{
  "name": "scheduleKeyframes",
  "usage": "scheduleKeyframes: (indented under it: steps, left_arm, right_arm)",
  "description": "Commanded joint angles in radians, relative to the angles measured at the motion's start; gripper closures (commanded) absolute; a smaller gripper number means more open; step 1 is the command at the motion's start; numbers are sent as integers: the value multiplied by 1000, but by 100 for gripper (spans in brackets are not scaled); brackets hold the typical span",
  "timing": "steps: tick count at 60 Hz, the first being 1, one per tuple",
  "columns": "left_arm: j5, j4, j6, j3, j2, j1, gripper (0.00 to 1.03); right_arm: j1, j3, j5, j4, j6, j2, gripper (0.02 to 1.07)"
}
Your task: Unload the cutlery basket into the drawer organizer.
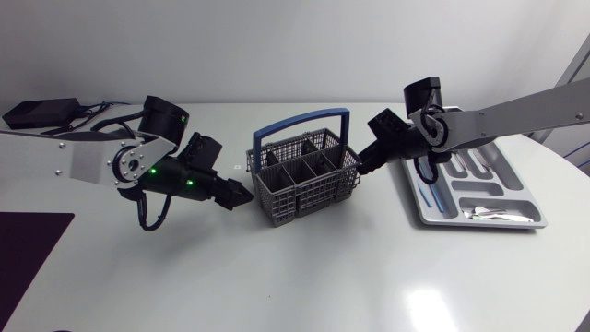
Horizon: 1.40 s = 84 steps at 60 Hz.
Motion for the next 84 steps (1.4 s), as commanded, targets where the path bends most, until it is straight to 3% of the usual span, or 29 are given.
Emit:
scheduleKeyframes:
  steps: [1,24,33,48,84]
  left_arm:
    - [0,13,-21,27,24,-3,41]
    - [30,28,16,38,27,158,41]
    - [40,28,30,63,46,183,41]
    - [44,25,25,127,90,173,41]
    - [44,25,21,99,84,120,41]
  right_arm:
    - [27,-11,-27,-27,27,-2,82]
    - [161,-170,-65,-58,24,-134,82]
    - [202,-181,-61,-61,43,-157,82]
    - [216,-133,-24,-58,69,-147,82]
    - [190,-129,-16,-51,66,-137,81]
